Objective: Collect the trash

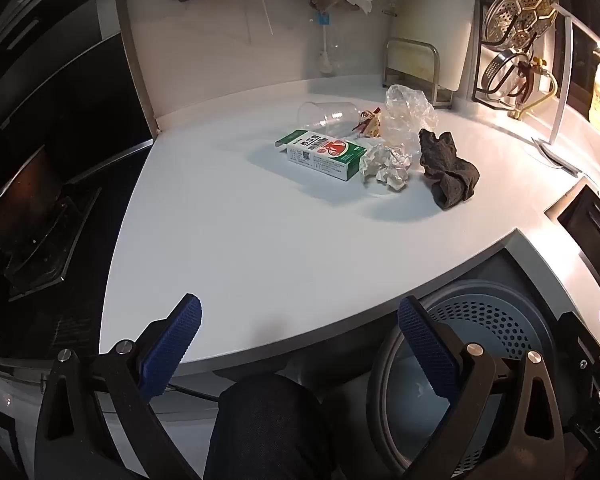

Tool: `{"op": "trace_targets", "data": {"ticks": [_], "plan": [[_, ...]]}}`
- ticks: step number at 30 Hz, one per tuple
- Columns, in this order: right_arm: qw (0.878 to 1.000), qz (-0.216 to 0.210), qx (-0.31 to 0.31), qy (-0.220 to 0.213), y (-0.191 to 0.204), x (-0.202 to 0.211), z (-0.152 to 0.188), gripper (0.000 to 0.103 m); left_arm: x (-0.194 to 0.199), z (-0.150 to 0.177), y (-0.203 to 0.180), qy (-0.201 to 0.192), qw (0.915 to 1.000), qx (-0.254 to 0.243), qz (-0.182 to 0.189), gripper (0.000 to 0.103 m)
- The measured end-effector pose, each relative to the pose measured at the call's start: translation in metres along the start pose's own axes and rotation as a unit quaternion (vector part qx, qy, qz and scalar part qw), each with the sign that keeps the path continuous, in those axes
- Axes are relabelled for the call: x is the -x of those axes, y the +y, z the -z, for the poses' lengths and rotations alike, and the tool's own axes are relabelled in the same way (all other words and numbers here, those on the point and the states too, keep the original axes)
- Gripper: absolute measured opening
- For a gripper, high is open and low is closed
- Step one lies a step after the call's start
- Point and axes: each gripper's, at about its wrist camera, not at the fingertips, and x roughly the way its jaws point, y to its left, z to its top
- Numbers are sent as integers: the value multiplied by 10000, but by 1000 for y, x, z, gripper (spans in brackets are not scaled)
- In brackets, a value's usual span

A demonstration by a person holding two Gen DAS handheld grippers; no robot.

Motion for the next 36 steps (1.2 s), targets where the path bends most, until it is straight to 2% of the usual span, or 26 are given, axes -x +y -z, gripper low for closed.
{"op": "trace_targets", "data": {"ticks": [18, 26, 31, 36], "plan": [[10000, -24, -10, -45, 0, 4, 1, 95, -1, 0, -1, -5, 10000, 23, -17, 97], [10000, -11, -9, -53, -1, 0, 7, 95, 12, -1, -9, -8, 10000, -31, -16, 97], [10000, -2, -24, -53, 2, 5, -2, 95, 7, 2, -3, -17, 10000, -20, 15, 97], [10000, -9, -19, -63, 2, 5, 2, 95, 5, 2, -3, -22, 10000, -26, 3, 97]]}}
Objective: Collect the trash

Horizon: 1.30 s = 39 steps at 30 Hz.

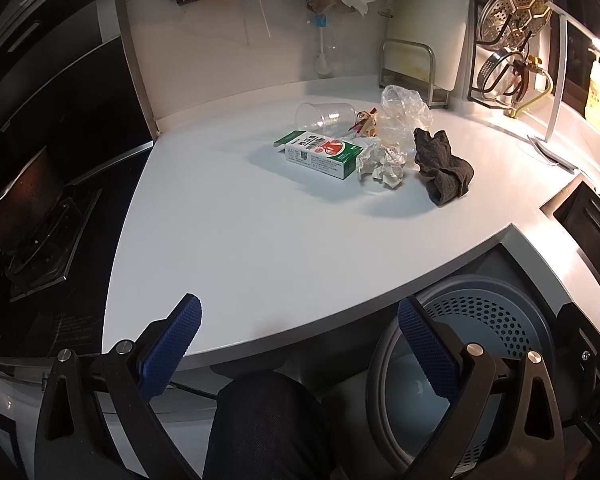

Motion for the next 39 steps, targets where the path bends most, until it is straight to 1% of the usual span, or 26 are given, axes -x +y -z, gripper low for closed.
{"op": "trace_targets", "data": {"ticks": [29, 34, 39], "plan": [[10000, 2, 8, -36, -2, 4, -1, 95, 5, 1, -2, -30, 10000, -36, -10, 97], [10000, 20, 31, -91, -1, 10, -4, 95, 6, 1, -2, -49, 10000, -36, -6, 97], [9997, 19, 66, -238, 2, 23, -6, 95, 13, -1, -1, -124, 9999, -19, 3, 97]]}}
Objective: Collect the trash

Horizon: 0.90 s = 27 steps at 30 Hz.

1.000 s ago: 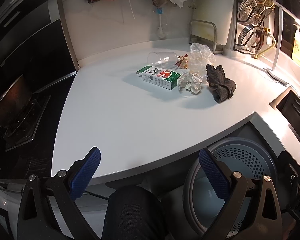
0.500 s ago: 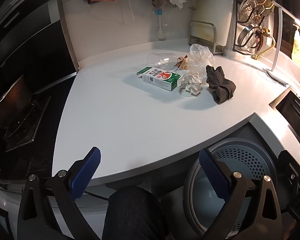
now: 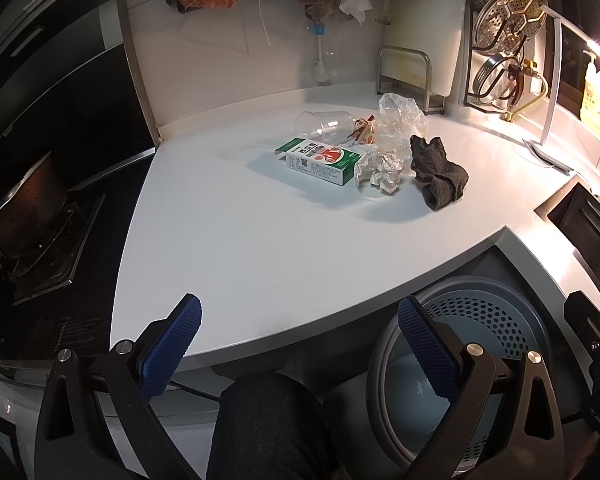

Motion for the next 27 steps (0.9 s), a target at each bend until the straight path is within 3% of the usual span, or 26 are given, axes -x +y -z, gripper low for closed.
{"op": "trace_targets", "data": {"ticks": [14, 27], "plan": [[9997, -45, 39, -257, 5, 22, 1, 95, 27, 9, 6, -241, 9997, 33, 2, 97], [9999, -145, 21, -7, 3, -6, -6, 95, 3, 1, 3, -49, 10000, 46, -12, 97]]}}
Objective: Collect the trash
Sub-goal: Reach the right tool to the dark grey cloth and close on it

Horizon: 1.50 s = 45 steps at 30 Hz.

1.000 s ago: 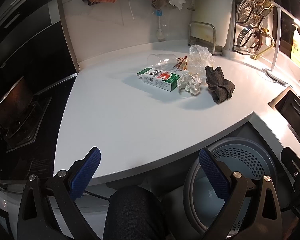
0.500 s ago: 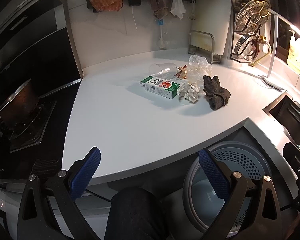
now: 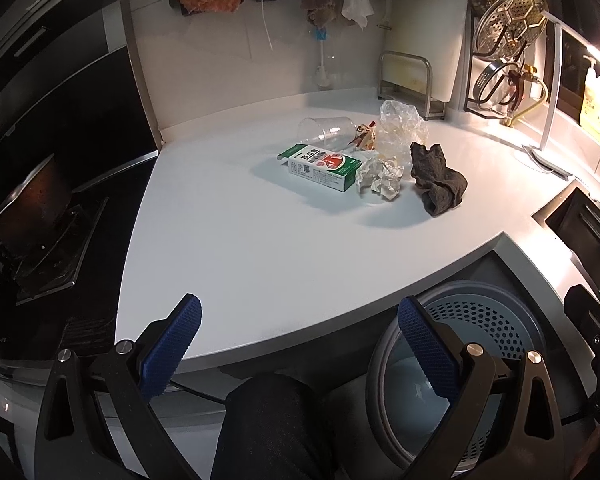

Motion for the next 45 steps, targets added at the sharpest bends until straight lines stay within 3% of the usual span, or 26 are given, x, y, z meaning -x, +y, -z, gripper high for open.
{"op": "trace_targets", "data": {"ticks": [8, 15, 28, 35, 41, 45], "plan": [[9993, -329, -15, 174, -3, -43, -24, 95, -34, -26, 5, 150, 9998, 109, -95, 97], [9984, -374, 206, 369, 1, -99, -50, 95, -75, -52, 15, 236, 9991, 318, -145, 97], [9961, -319, 352, 737, 4, -196, -91, 95, -137, -83, -5, 291, 9990, 341, 23, 97], [9935, -131, 482, 1020, 8, -231, -98, 94, -153, -86, -13, 355, 9987, 343, 135, 97], [9929, -22, 726, 937, 16, -238, -96, 93, -154, -86, -14, 338, 9988, 318, 123, 97], [9909, -203, 821, 1050, 19, -239, -93, 61, -155, -87, -15, 345, 9988, 314, 136, 97]]}}
